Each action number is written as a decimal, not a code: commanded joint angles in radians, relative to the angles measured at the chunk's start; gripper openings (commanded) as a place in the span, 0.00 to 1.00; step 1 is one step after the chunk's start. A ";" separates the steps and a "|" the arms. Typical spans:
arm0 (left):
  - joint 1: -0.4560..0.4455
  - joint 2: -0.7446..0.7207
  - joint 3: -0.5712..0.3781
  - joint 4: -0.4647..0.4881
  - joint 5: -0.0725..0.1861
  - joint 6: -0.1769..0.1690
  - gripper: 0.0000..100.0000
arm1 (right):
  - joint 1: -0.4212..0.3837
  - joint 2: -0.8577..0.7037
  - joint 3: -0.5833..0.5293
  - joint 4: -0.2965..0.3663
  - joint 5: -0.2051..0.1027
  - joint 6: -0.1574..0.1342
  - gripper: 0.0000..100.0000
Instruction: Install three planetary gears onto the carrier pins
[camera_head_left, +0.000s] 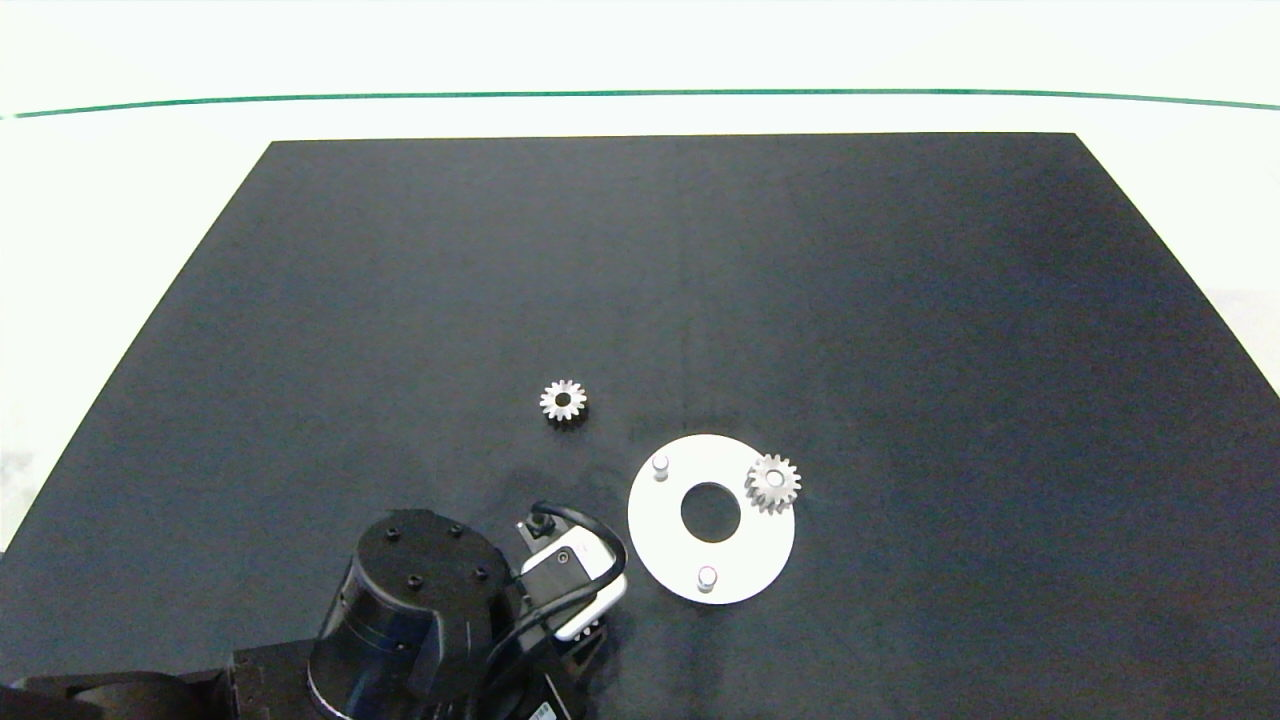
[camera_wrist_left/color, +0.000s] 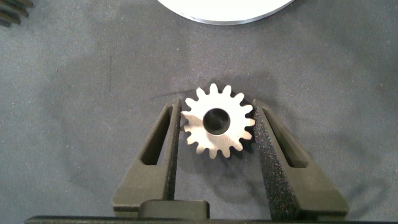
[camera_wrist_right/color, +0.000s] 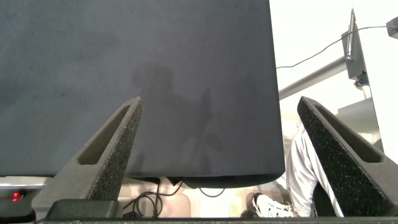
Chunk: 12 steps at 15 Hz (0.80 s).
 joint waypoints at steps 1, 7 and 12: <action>-0.002 0.002 0.000 -0.007 0.002 0.001 0.35 | 0.000 0.003 -0.002 0.004 -0.003 -0.002 1.00; -0.002 0.000 -0.003 -0.007 0.002 0.000 0.23 | 0.000 0.003 -0.002 0.004 -0.003 -0.002 1.00; -0.006 -0.007 -0.005 -0.004 0.000 0.000 0.13 | 0.000 0.003 -0.002 0.004 -0.003 -0.002 1.00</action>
